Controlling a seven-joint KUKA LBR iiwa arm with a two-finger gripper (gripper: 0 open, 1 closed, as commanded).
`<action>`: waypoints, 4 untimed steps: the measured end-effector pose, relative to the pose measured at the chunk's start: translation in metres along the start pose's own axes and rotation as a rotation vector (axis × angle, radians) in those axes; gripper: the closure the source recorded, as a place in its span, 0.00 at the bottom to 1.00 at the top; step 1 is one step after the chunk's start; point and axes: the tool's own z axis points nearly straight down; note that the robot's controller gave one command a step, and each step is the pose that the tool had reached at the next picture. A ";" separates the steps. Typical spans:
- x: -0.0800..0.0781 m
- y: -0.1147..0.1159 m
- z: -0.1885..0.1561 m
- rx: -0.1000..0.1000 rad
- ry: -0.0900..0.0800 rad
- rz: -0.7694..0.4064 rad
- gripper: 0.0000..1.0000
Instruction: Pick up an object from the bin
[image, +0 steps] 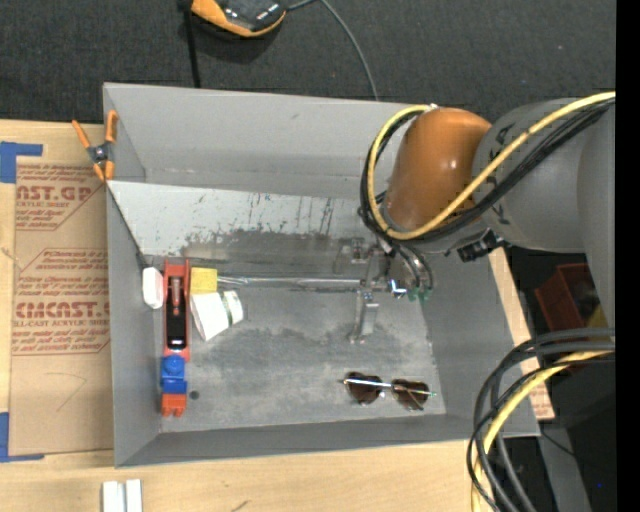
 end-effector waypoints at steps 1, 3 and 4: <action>-0.002 0.000 -0.005 0.000 -0.007 0.000 0.00; 0.016 -0.050 0.063 -0.001 -0.003 0.017 0.00; 0.015 -0.073 0.062 0.002 -0.010 0.041 0.00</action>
Offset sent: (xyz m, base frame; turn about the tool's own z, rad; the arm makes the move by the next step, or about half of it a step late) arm -0.0043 -0.0105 -0.0676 0.0211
